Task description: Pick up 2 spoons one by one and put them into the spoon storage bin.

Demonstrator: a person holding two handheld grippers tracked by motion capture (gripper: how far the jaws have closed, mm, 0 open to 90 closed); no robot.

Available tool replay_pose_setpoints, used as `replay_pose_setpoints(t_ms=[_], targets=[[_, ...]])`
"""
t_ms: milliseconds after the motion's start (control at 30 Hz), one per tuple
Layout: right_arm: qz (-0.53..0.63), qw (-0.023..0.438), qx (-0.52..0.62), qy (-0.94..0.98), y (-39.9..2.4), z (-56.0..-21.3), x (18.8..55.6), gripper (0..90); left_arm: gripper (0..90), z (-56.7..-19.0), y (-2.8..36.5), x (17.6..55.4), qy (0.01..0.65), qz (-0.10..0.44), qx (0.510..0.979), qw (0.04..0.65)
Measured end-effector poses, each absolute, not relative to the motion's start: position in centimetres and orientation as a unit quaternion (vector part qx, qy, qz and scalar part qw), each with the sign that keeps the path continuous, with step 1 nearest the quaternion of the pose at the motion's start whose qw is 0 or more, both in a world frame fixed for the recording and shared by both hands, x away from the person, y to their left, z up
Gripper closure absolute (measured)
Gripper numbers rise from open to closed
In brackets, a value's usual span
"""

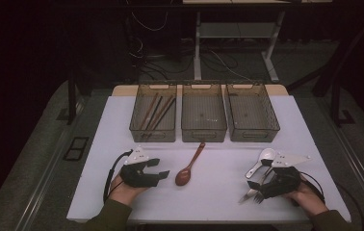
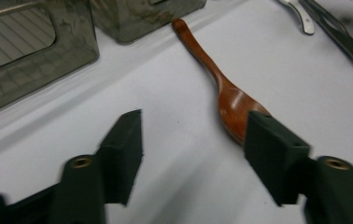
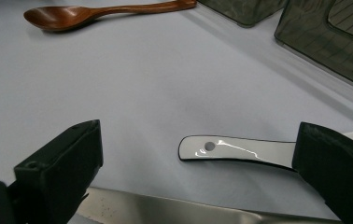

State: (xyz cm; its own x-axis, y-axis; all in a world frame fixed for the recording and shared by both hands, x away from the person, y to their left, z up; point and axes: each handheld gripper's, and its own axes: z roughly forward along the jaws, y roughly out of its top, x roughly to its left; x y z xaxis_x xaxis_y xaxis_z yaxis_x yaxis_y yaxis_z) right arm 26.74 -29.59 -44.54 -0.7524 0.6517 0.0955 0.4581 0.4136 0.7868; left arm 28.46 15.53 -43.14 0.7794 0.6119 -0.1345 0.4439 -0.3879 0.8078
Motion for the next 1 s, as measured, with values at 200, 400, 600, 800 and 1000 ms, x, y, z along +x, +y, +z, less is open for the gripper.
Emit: replay_pose_setpoints(t_ms=[200,400,600,800,1000], targets=[[0.426,0.114,0.332,0.834,-29.5,-44.6,26.8,1.8,63.1,-43.0,15.0,29.1,0.319,0.091,0.828,0.452],[0.427,0.114,0.33,0.834,-29.4,-44.6,26.8,1.8,76.3,-43.1,14.1,29.9,0.315,0.085,0.834,0.445],[0.426,0.115,0.33,0.835,-29.4,-44.6,26.8,1.8,88.9,-43.2,13.2,30.7,0.312,0.082,0.843,0.43],[0.425,0.114,0.331,0.835,-29.3,-44.6,26.7,1.8,89.1,-43.1,12.3,31.9,0.313,0.08,0.843,0.43],[0.425,0.114,0.33,0.835,-29.3,-44.6,26.7,1.8,89.1,-43.2,11.1,33.4,0.314,0.078,0.844,0.429]])
